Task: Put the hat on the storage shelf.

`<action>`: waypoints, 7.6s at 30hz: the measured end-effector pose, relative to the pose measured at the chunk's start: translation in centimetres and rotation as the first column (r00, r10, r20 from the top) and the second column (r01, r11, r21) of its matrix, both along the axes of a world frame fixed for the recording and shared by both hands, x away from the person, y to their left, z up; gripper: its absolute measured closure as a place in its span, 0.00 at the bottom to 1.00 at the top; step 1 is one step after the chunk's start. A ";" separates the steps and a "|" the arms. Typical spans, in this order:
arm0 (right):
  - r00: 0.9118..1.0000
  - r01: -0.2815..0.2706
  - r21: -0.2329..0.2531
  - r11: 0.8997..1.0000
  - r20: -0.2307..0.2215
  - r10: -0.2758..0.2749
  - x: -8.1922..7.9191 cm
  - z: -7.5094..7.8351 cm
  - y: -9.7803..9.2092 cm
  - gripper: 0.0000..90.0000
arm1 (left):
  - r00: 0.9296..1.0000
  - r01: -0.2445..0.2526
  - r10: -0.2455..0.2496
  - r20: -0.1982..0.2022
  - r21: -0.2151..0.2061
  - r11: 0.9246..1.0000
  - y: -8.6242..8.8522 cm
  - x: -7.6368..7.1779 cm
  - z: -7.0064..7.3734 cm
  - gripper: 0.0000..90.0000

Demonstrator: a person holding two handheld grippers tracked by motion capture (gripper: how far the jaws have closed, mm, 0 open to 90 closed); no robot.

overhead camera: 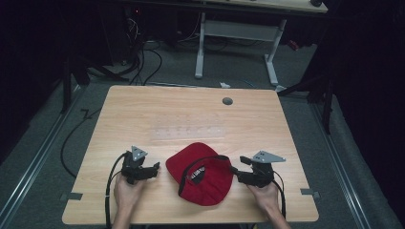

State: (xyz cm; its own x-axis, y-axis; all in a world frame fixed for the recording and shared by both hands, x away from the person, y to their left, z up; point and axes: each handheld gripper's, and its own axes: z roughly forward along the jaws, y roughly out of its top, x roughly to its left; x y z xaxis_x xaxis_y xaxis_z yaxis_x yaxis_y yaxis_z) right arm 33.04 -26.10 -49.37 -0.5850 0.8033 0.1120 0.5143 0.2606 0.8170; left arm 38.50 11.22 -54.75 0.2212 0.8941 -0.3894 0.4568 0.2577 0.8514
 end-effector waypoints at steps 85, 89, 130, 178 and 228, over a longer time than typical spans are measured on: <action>0.984 -0.107 0.112 0.988 -0.131 0.121 3.3 0.4 1.9 0.92 | 1.000 -0.001 0.001 -0.001 -0.003 1.000 0.0 0.0 0.0 0.24; 0.985 -0.089 0.117 0.989 -0.135 0.104 3.1 0.7 1.5 0.92 | 1.000 -0.005 0.005 -0.001 -0.001 1.000 0.0 0.0 0.0 0.24; 0.989 -0.024 0.191 0.981 -0.139 0.052 3.2 3.3 -0.8 0.92 | 0.961 0.259 -0.259 0.099 0.010 0.966 -4.6 -4.3 3.6 0.21; 0.964 -0.060 0.200 0.978 -0.242 0.108 4.6 4.6 1.3 0.92 | 0.904 0.388 -0.400 0.151 0.103 0.916 -8.8 -5.1 4.5 0.18; 0.941 -0.123 0.257 0.959 -0.276 0.195 4.3 4.7 2.5 0.92 | 0.873 0.433 -0.460 0.160 0.176 0.884 -9.2 -5.7 5.6 0.61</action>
State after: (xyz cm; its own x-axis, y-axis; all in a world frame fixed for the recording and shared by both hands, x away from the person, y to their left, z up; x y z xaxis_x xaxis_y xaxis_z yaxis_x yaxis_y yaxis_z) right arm 37.35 -23.61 -44.64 -0.6139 0.6329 0.4718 0.7093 0.1799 0.6816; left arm 32.78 2.06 -49.17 0.6673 0.7214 -0.1855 0.3212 -0.0541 0.9455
